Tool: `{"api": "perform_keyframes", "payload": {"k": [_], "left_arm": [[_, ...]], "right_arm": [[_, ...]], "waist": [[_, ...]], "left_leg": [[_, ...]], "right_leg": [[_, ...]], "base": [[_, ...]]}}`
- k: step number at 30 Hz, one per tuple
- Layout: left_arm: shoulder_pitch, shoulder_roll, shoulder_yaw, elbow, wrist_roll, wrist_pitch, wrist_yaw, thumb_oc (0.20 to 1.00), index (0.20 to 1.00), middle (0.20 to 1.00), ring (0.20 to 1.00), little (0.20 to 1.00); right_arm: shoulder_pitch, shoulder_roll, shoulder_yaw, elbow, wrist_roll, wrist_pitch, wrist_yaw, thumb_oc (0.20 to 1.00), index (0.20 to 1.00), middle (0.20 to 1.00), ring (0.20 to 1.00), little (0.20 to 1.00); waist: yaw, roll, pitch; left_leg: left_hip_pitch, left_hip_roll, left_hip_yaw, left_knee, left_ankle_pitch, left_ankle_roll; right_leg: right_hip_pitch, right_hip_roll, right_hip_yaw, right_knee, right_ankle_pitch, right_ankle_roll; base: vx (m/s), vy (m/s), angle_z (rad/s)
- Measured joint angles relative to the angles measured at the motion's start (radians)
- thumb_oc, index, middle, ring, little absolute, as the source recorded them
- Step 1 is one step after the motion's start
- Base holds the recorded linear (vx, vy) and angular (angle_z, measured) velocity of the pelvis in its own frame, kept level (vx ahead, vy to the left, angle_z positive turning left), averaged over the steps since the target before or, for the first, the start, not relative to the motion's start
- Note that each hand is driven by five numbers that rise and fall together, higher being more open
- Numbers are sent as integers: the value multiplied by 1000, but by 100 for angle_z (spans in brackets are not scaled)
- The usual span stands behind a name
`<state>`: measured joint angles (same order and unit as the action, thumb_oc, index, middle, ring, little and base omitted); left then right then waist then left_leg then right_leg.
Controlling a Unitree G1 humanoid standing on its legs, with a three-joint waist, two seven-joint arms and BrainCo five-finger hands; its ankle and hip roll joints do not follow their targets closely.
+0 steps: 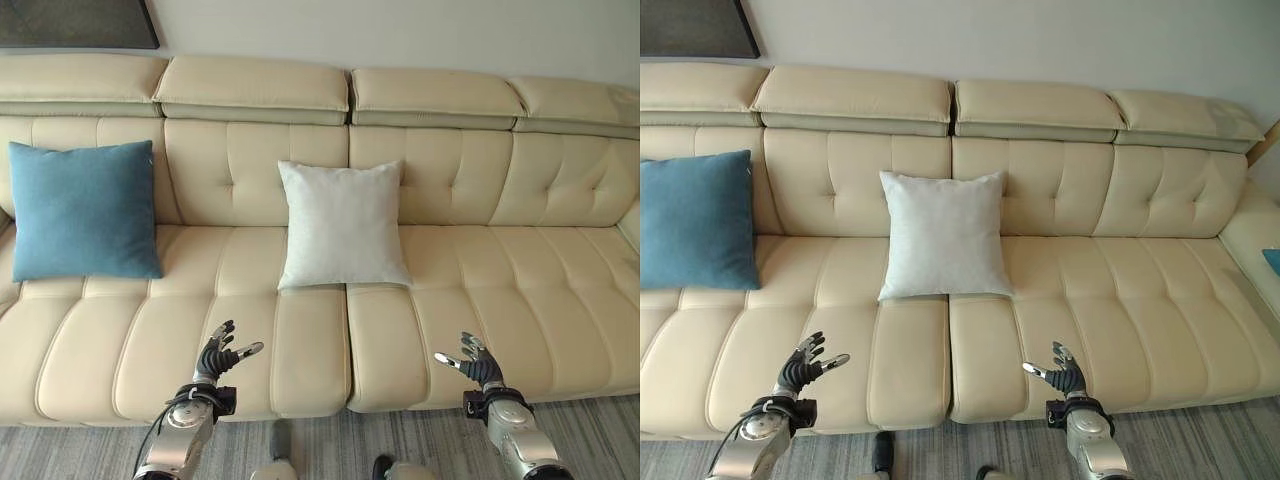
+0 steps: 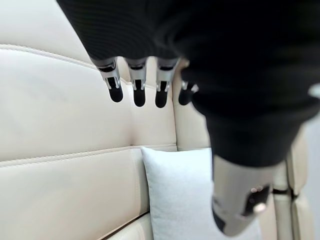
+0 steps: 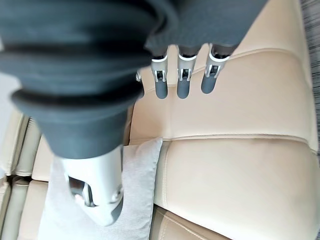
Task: Pick up all the scattered cushions and arrange them neatly on the sofa.
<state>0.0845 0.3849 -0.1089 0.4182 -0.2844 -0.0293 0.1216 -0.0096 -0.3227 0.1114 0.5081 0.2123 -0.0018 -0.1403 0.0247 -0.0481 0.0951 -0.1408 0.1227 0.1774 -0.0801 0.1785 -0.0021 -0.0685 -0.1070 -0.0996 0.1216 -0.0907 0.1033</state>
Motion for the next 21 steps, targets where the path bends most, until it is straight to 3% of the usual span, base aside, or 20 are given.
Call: {"api": "perform_keyframes", "payload": {"k": [2, 5, 9, 12, 13, 14, 15, 16, 17, 19, 20, 21], "left_arm": [[13, -31, -1, 5, 0, 0, -3, 1000, 1000, 1000, 1000, 1000], [20, -64, -1, 5, 0, -2, -2, 1000, 1000, 1000, 1000, 1000], [10, -66, -4, 4, -1, -2, -1, 1000, 1000, 1000, 1000, 1000], [-10, -63, -3, 4, -1, -1, -2, 1000, 1000, 1000, 1000, 1000], [-16, -64, -4, 4, -1, -1, -3, 1000, 1000, 1000, 1000, 1000], [-12, -61, -5, 7, -1, 1, -4, 1000, 1000, 1000, 1000, 1000], [-12, -58, -4, 7, -1, 6, -6, 1000, 1000, 1000, 1000, 1000], [-12, -57, -4, 6, -1, 6, -8, 1000, 1000, 1000, 1000, 1000], [-15, -60, -3, 4, -1, 6, -8, 1000, 1000, 1000, 1000, 1000], [-31, -61, -4, -17, -1, 6, -10, 1000, 1000, 1000, 1000, 1000], [-40, -57, -5, -23, -1, 7, -13, 1000, 1000, 1000, 1000, 1000], [-41, -55, -5, -24, -1, 8, -14, 1000, 1000, 1000, 1000, 1000]], "right_arm": [[-6, -33, 17, -9, -18, 7, 1, 1000, 1000, 1000, 1000, 1000], [6, -81, 42, -9, -47, 12, 0, 1000, 1000, 1000, 1000, 1000], [16, -86, 38, -13, -47, 11, -2, 1000, 1000, 1000, 1000, 1000], [-13, -83, 41, -16, -47, 11, 0, 1000, 1000, 1000, 1000, 1000], [-21, -81, 41, -22, -46, 11, 1, 1000, 1000, 1000, 1000, 1000], [-29, -72, 47, -25, -46, 11, 2, 1000, 1000, 1000, 1000, 1000], [-30, -67, 48, -48, -46, 11, 3, 1000, 1000, 1000, 1000, 1000], [-27, -71, 47, -73, -46, 9, 5, 1000, 1000, 1000, 1000, 1000], [-26, -77, 44, -86, -46, 8, 8, 1000, 1000, 1000, 1000, 1000], [-17, -76, 36, -83, -46, 11, 19, 1000, 1000, 1000, 1000, 1000], [-13, -64, 35, -78, -46, 12, 21, 1000, 1000, 1000, 1000, 1000], [-12, -57, 36, -79, -46, 12, 23, 1000, 1000, 1000, 1000, 1000]], "waist": [[10, 56, 0], [9, 85, -6], [5, 85, 17], [9, 64, 59], [6, 45, 70], [8, 9, 77], [6, -19, 77], [-4, -21, 79], [-32, 5, 79], [-58, 24, 77], [-61, 14, 77], [-62, 4, 75]], "left_leg": [[-2, 31, -4, 3, 17, -29], [-20, 63, -17, 11, 39, -61], [-63, 85, -72, 42, 80, -113], [-93, 71, -155, 45, 183, -186], [-112, 43, -196, 63, 210, -157], [-125, 1, -202, 155, 118, -179], [-114, -46, -194, 248, -5, -147], [-80, -76, -191, 296, -65, -112], [-49, -75, -191, 261, -98, -97], [30, -66, -163, 110, -108, -81], [67, -73, -154, 35, -87, -34], [86, -83, -151, -10, -73, -24]], "right_leg": [[42, 45, 13, -100, 55, -7], [83, 85, 8, -209, 115, -28], [84, 114, -36, -209, 113, -49], [48, 93, -52, -160, 98, -85], [36, 64, -63, -163, 118, -111], [32, 20, -57, -177, 138, -113], [35, -19, -46, -186, 153, -105], [37, -32, -39, -188, 165, -80], [42, -25, -43, -187, 175, -52], [62, -14, -66, -204, 174, -18], [66, -15, -65, -205, 172, -10], [66, -24, -62, -205, 172, -6]], "base": [[-174, -208, -34], [-216, -173, 5], [-239, -104, 28], [-155, -31, 18], [-91, -1, 5], [-80, 27, -15], [-51, 61, -26], [-2, 91, -2], [54, 122, 26], [55, 130, 33], [19, 126, 11], [2, 124, 3]]}}
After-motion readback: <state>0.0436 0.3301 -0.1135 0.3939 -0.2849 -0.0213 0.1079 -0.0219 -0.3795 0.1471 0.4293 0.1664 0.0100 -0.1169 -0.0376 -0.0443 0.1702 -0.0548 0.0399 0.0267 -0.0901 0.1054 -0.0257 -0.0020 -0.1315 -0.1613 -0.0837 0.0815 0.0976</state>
